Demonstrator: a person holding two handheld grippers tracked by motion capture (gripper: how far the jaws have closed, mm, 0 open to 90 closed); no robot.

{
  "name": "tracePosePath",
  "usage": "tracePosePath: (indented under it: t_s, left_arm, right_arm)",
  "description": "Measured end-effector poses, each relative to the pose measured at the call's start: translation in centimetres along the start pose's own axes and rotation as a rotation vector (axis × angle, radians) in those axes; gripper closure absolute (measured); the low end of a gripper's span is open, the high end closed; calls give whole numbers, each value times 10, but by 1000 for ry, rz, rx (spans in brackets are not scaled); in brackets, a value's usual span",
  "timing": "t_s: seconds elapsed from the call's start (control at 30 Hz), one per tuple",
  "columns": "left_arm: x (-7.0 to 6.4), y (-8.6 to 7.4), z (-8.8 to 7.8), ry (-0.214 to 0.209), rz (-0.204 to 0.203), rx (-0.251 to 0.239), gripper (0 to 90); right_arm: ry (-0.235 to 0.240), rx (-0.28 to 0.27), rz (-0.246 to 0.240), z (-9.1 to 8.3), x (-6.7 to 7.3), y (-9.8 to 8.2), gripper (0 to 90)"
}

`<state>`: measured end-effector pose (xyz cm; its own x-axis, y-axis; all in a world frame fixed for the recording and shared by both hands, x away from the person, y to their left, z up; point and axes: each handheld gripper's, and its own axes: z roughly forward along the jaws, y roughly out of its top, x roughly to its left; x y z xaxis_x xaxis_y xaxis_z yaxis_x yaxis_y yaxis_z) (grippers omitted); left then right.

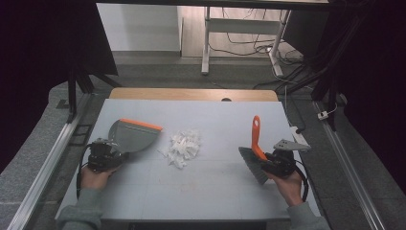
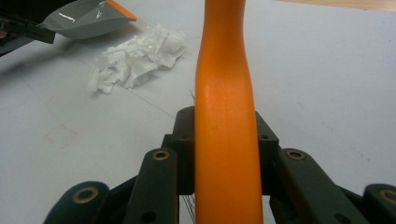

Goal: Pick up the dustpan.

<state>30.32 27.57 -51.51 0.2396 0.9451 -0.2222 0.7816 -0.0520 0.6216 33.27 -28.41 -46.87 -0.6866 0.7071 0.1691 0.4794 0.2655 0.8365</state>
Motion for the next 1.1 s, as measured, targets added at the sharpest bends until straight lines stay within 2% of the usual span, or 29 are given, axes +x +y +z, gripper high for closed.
tracePosePath:
  t_s: [0.33,0.47,0.7,0.83,1.1]
  left_arm:
    - [7,0,-12,-32,27,-50,615]
    - [8,1,-14,-60,36,-61,616]
    - [10,3,-22,-99,79,-79,615]
    - [10,3,-26,-93,110,-92,616]
    - [20,5,-41,-157,127,-124,615]
  right_arm:
    - [1,-3,0,-1,0,0,700]
    - [2,-4,-2,0,1,0,700]
    - [1,-3,-3,0,0,0,700]
    - [1,-3,-2,-1,0,0,700]
    - [-1,-7,0,-1,-1,0,700]
